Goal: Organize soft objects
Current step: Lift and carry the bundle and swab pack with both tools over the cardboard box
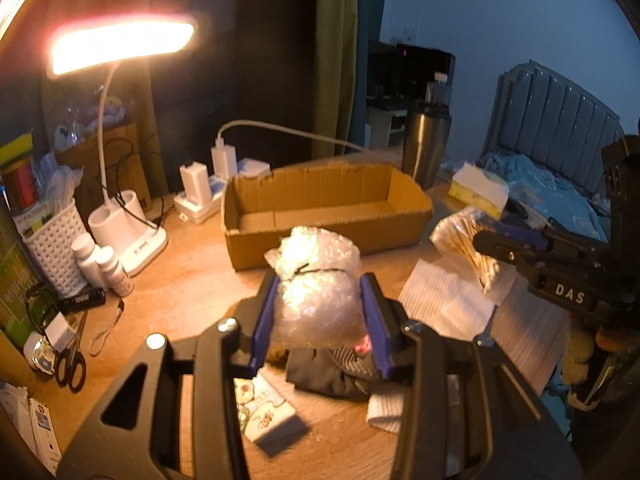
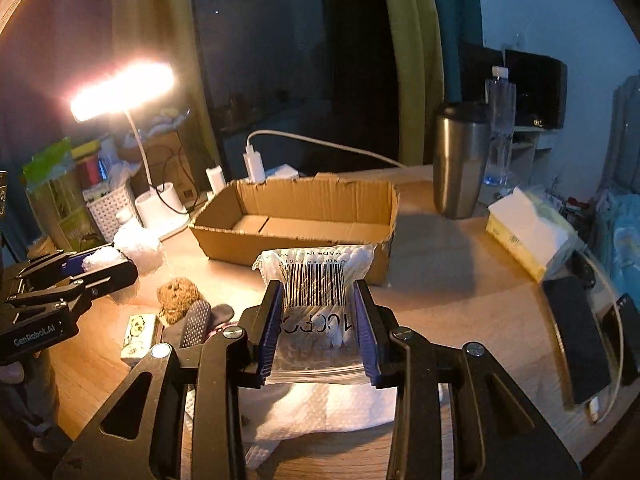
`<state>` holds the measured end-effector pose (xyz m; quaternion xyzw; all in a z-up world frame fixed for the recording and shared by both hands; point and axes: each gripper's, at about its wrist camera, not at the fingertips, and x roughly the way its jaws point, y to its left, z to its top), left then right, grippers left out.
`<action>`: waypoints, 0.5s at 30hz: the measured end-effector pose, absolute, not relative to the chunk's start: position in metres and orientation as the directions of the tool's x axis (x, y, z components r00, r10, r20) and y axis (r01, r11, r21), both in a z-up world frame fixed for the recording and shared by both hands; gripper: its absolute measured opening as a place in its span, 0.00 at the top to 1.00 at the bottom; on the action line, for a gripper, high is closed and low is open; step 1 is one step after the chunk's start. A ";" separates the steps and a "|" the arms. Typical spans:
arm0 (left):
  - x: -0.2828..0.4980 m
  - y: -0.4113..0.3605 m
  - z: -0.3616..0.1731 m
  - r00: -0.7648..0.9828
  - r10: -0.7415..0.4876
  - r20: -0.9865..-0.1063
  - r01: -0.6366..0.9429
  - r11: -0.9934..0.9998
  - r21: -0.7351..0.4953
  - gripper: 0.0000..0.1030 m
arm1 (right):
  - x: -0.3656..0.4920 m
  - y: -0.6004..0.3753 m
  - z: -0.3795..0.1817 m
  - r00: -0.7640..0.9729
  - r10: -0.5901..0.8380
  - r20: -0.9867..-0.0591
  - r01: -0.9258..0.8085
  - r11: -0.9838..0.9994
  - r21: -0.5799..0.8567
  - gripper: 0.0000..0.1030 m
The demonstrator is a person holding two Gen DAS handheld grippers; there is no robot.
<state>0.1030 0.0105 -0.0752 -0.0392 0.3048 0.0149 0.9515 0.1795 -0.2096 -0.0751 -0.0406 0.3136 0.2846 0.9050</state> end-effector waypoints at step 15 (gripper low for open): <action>0.114 -0.003 -0.040 0.888 -0.030 -0.459 -0.004 0.997 -0.074 0.59 | 0.182 -0.212 -0.036 0.710 0.499 -0.497 -0.548 0.835 0.056 0.64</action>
